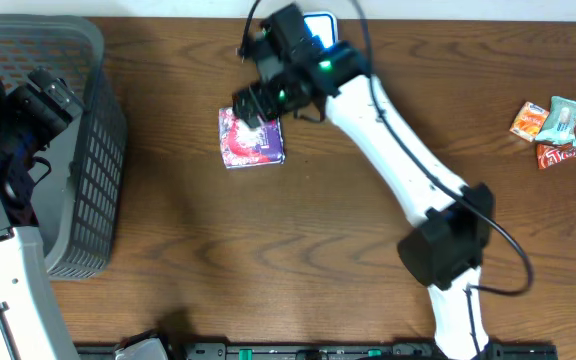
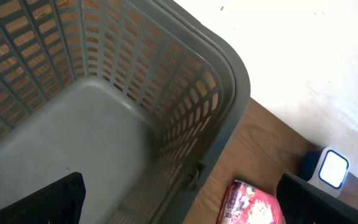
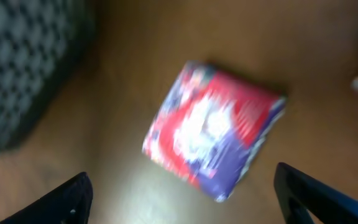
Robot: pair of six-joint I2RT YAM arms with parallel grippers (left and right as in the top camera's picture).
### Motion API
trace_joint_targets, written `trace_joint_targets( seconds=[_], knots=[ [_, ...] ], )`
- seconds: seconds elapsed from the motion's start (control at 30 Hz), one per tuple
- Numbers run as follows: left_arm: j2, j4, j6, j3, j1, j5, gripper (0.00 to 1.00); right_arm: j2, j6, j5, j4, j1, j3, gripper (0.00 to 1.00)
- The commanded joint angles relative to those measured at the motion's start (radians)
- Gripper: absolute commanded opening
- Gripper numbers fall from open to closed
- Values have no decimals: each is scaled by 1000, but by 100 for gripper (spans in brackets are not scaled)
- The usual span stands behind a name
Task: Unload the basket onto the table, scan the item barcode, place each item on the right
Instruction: 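Reach the right gripper to the purple soap pack and grasp it, then lift the soap pack and hold it up under the scanner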
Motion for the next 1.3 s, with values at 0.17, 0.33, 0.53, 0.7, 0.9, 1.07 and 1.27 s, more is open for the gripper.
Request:
trace_joint_targets(
  seconds=[0.17, 0.33, 0.53, 0.7, 0.9, 1.07, 1.27],
  knots=[
    [4, 0, -2, 6, 3, -12, 98, 77, 162, 148, 56, -14, 2, 89],
    [4, 0, -2, 6, 3, -12, 98, 169, 198, 140, 41, -16, 2, 90],
    [4, 0, -2, 6, 3, -12, 98, 248, 190, 15, 47, -14, 2, 96],
    [4, 0, -1, 6, 3, -12, 98, 281, 181, 21, 40, -16, 2, 94],
    [4, 0, -2, 6, 3, -12, 98, 334, 178, 20, 21, -25, 2, 92],
    [4, 0, -2, 6, 3, -12, 98, 391, 178, -24, -3, -26, 2, 54],
    [4, 0, -2, 6, 3, -12, 98, 363, 178, -338, -7, -63, 5, 1]
  ],
)
